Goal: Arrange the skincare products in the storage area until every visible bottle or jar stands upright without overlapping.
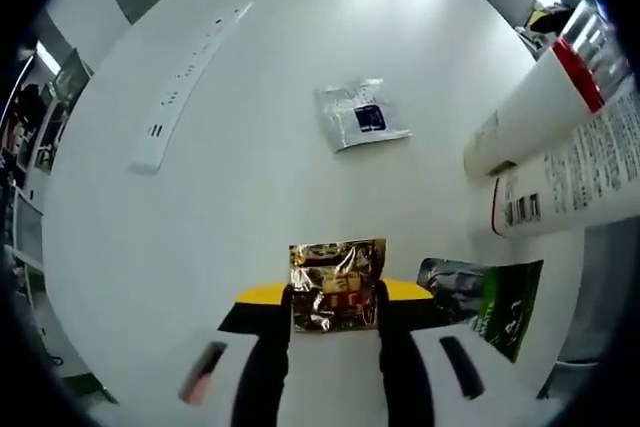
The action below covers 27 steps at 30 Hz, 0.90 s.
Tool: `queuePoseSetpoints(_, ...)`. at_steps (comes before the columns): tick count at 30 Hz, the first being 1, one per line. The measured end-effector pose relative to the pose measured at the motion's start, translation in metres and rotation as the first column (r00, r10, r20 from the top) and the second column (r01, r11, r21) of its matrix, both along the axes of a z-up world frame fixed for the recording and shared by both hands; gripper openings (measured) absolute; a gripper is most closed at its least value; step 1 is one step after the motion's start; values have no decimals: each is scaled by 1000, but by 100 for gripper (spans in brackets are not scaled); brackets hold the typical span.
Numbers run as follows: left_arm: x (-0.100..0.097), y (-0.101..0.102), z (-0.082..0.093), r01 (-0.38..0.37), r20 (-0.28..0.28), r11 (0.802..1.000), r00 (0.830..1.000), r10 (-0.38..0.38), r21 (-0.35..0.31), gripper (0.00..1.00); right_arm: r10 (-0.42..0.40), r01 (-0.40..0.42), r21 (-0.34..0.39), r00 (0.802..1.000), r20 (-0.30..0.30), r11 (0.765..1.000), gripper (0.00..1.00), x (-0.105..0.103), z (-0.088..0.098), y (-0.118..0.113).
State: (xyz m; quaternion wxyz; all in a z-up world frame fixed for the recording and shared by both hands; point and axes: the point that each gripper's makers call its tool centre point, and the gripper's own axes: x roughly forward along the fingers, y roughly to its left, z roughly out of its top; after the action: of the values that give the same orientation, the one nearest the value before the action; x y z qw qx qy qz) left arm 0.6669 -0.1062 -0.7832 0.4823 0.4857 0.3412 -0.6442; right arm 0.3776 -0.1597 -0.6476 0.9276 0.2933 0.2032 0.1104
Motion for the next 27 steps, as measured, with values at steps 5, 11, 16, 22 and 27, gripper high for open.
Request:
queuePoseSetpoints(5, 0, 0, 4, -4, 0, 1000, 1000, 4, -9, 39, 0, 0, -2, 1000, 7, 1000, 99, 1, 3, 0)
queuePoseSetpoints(11, 0, 4, 1, -3, 10, 1000, 1000, 3, 3, 37, 4, -4, -3, 1000, 6, 1000, 99, -1, 3, 3)
queuePoseSetpoints(16, 2, 3, 4, -2, 18, 1000, 1000, 2, 0, 10, -2, 2, -1, 1000, 2, 1000, 99, -3, 2, 2)
queuePoseSetpoints(22, 1, 9, -2, 29, 47, 999, 998, -30, 25, 14, -2, 2, -1, 1000, 3, 1000, 99, -2, 3, 2)
queuePoseSetpoints(27, -10, 22, 25, 17, 38, 1000, 999, -17, 4, 31, 8, -8, -3, 1000, 0, 1000, 99, -2, 2, 2)
